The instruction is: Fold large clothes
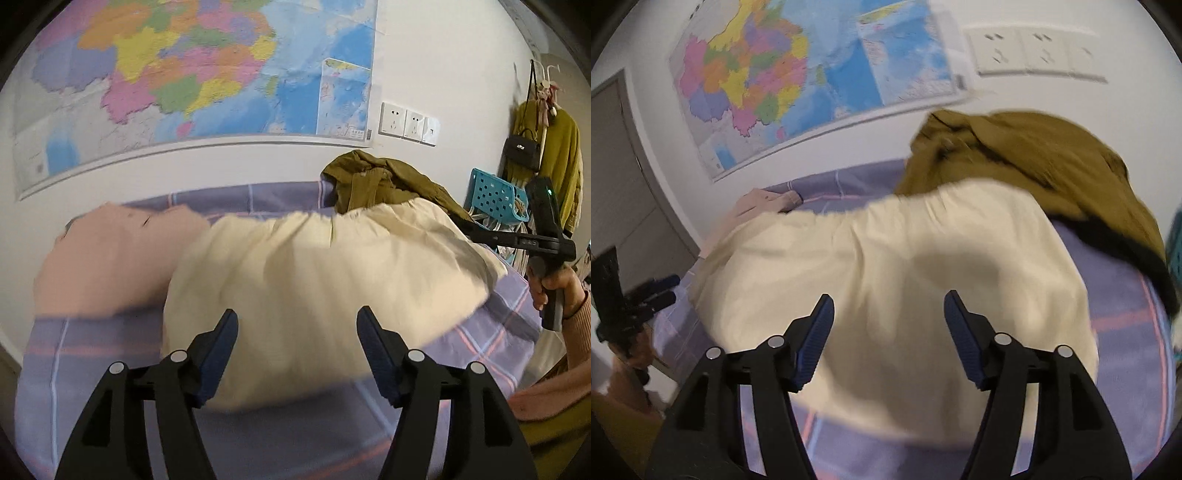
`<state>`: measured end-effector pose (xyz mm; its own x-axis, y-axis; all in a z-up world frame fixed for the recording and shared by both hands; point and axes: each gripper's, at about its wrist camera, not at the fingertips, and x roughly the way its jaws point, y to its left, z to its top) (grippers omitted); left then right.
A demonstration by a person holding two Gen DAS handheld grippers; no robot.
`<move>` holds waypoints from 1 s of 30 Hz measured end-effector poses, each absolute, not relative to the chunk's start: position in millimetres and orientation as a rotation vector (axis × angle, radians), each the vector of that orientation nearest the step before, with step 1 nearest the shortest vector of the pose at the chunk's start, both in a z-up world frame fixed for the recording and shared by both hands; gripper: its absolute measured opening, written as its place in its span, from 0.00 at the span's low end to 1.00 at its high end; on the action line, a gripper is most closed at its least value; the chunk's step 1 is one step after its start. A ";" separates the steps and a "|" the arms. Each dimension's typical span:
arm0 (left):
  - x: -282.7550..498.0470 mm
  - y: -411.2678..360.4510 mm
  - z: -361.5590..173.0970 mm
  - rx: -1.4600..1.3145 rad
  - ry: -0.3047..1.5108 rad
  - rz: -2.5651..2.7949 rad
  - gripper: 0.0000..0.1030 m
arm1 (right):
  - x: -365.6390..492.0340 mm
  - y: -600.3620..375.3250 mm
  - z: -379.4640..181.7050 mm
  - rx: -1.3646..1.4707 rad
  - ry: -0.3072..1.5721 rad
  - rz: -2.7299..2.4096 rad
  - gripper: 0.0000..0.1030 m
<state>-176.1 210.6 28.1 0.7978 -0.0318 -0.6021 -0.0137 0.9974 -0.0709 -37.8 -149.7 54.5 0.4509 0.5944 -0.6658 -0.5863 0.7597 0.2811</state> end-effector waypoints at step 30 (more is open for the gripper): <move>-104.3 258.0 1.3 -0.193 0.763 0.055 0.52 | 34.3 -98.5 35.3 0.034 0.942 0.726 0.48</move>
